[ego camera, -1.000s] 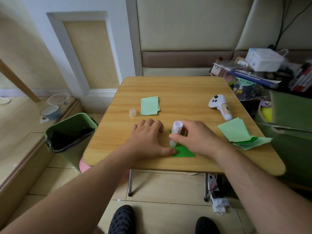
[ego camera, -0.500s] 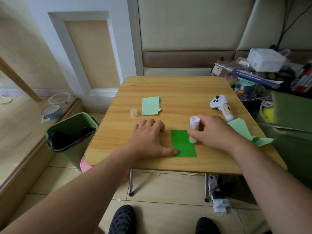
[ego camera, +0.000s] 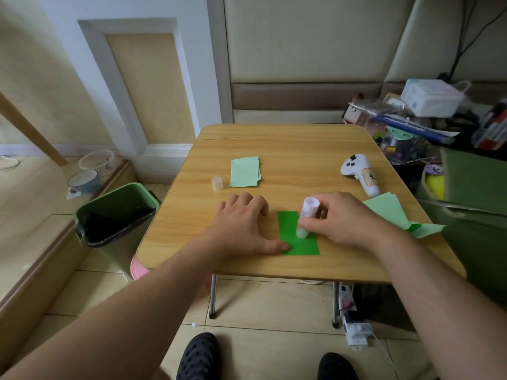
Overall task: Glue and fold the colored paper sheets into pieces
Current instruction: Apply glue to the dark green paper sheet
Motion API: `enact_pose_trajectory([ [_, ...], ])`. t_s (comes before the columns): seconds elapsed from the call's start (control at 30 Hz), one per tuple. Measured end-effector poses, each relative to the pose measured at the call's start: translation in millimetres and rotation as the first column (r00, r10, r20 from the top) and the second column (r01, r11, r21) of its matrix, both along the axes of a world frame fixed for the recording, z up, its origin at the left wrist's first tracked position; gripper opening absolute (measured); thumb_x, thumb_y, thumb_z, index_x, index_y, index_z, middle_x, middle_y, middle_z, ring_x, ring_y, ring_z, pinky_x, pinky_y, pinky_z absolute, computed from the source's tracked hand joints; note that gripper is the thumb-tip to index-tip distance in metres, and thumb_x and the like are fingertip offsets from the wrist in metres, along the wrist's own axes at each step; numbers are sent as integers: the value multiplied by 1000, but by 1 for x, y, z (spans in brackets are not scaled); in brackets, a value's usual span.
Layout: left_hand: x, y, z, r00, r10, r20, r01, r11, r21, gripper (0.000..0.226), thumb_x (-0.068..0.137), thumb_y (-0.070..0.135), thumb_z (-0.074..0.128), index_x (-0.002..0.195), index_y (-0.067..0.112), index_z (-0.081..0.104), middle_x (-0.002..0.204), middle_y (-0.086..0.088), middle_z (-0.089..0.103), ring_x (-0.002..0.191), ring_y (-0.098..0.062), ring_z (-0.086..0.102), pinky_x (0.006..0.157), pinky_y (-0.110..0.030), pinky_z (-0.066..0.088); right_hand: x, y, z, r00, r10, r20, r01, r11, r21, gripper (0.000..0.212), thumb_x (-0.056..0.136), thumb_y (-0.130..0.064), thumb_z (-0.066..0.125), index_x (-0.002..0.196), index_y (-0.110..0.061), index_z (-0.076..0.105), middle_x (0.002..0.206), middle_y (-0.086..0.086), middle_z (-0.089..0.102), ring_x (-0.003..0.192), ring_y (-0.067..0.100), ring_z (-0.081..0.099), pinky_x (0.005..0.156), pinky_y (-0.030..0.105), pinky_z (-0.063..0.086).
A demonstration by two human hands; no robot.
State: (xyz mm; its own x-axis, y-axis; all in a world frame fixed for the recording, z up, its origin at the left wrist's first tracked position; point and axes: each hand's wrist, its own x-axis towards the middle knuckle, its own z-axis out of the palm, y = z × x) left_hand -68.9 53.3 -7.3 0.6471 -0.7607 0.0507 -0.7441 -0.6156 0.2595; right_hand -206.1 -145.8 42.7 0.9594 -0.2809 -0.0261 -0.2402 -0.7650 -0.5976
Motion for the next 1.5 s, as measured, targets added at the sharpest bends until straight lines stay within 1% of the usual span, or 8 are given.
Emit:
enact_pose_trajectory([
  [0.13,0,0,0,1000,-11,-5,11,1000,-7,81,51,100,52,105,41,37,114,12,41,111,-15,37,100,-39,33,-6,-11,5,999,-22,-34,21,1000,-9,11,86,-38,78,80,-30,74,74,-23,67,63,-3,56,65,26,45],
  [0.3,1,0,1,1000,-15,-13,15,1000,0,81,52,99,53,106,41,38,115,12,42,111,-16,37,101,-39,33,-4,-10,6,996,-89,31,91,995,-49,18,86,-37,73,80,-21,67,79,-4,69,80,19,65,74,40,54],
  [0.53,1,0,0,1000,-5,-6,5,1000,5,85,49,100,49,107,38,40,113,12,43,110,-17,39,99,-40,34,7,24,-3,996,30,87,-35,998,49,15,85,-46,76,83,-32,72,78,-23,67,72,7,60,66,24,47],
  [0.8,1,1,1,999,-20,-34,20,1000,3,83,47,99,53,104,42,36,114,12,42,111,-17,38,101,-40,34,3,12,-3,999,21,32,-20,1000,-19,16,84,-46,75,83,-30,70,78,-21,67,70,10,60,71,37,51],
  [1.07,3,3,2,998,-40,-51,41,999,14,83,47,99,56,105,43,36,114,12,43,110,-16,37,101,-41,34,-9,-9,5,999,-25,-37,23,999,-47,16,83,-38,75,79,-24,69,78,-2,69,73,18,61,67,35,49],
  [1.27,3,2,3,998,-42,-53,43,999,4,82,47,99,58,103,44,36,112,13,44,108,-16,38,100,-41,36,-5,0,3,988,-99,121,105,994,-40,19,83,-37,72,76,-22,64,73,-6,66,71,15,59,67,37,50],
  [1.37,3,2,3,998,-36,-52,36,999,7,81,47,98,57,103,43,36,111,12,44,108,-17,38,99,-41,36,2,17,0,993,-42,114,41,999,17,16,82,-44,75,79,-30,69,74,-18,66,68,4,57,66,28,49],
  [1.5,3,2,3,998,-31,-52,32,999,8,82,46,97,56,104,42,37,111,13,44,107,-16,37,100,-41,36,8,32,-9,996,49,74,-49,999,-6,21,85,-47,76,84,-28,69,72,-11,63,64,3,53,67,30,48],
])
